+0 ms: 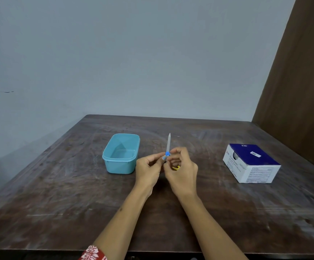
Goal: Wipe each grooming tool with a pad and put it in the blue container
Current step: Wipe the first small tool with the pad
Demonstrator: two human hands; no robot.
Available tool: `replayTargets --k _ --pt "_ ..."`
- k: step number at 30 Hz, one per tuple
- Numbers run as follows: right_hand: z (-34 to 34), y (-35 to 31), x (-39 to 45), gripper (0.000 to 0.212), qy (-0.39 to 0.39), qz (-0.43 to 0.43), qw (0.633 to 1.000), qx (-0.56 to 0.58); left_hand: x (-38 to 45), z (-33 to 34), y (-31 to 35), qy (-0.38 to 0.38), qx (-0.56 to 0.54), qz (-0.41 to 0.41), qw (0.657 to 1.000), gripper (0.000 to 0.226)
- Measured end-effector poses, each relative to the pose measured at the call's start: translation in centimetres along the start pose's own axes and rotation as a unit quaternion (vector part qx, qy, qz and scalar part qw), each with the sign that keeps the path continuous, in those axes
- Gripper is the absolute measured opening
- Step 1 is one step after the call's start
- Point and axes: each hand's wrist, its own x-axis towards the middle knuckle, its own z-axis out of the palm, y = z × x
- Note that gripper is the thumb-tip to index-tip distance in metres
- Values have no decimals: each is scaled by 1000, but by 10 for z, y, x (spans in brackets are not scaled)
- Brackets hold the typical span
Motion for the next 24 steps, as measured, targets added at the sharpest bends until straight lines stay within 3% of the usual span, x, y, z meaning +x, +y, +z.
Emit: replayTargets --k 4,20,24 --pt "-1 3 1 31 13 2 1000 -5 -3 1 2 -35 -23 -15 999 20" --pt "1 2 -1 31 -6 -20 998 -60 0 -2 -1 2 40 -17 999 25" --pt "-1 4 2 31 24 -2 999 -42 -3 0 0 -39 73 -12 996 24"
